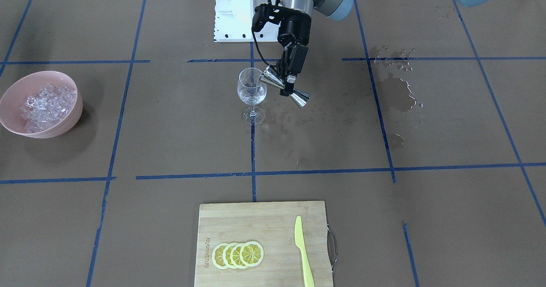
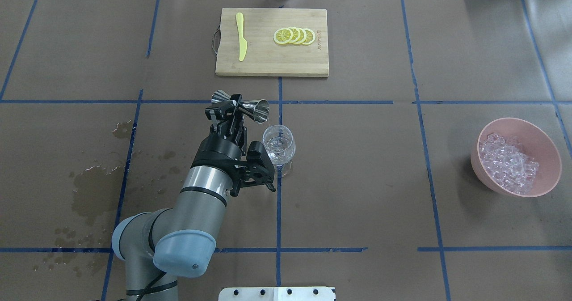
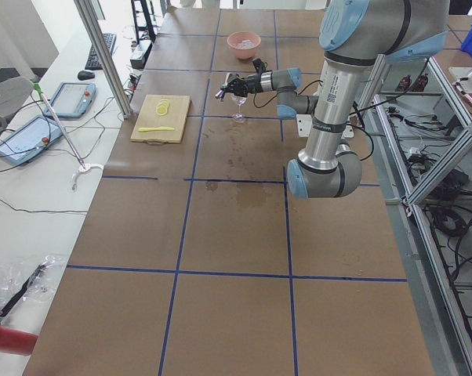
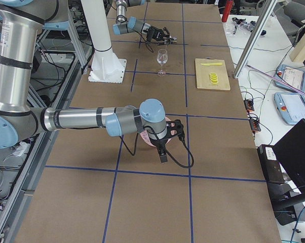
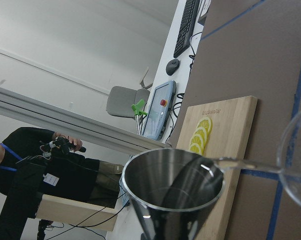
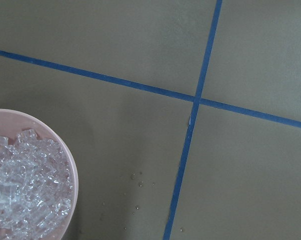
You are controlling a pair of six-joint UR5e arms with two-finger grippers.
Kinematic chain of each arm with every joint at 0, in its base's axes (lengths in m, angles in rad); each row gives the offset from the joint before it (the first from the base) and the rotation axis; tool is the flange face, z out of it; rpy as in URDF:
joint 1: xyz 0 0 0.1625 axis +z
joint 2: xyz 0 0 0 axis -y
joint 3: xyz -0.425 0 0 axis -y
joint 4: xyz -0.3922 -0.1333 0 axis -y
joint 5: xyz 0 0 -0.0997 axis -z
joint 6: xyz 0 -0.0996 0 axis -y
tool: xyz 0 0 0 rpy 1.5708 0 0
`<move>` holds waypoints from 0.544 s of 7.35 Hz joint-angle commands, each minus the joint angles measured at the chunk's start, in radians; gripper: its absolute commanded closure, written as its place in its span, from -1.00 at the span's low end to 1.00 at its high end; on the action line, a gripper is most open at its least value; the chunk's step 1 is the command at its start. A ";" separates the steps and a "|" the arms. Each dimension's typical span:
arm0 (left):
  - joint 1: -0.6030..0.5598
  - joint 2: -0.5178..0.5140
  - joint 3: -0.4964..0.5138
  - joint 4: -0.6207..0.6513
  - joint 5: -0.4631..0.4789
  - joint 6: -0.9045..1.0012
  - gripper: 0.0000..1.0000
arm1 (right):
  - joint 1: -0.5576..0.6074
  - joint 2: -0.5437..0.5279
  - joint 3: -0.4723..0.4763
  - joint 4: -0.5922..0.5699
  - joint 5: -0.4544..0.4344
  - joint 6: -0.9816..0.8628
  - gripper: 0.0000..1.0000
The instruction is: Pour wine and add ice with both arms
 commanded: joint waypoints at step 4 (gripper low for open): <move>0.026 -0.022 0.011 0.000 0.047 0.164 1.00 | 0.000 0.001 0.000 0.001 0.003 0.023 -1.00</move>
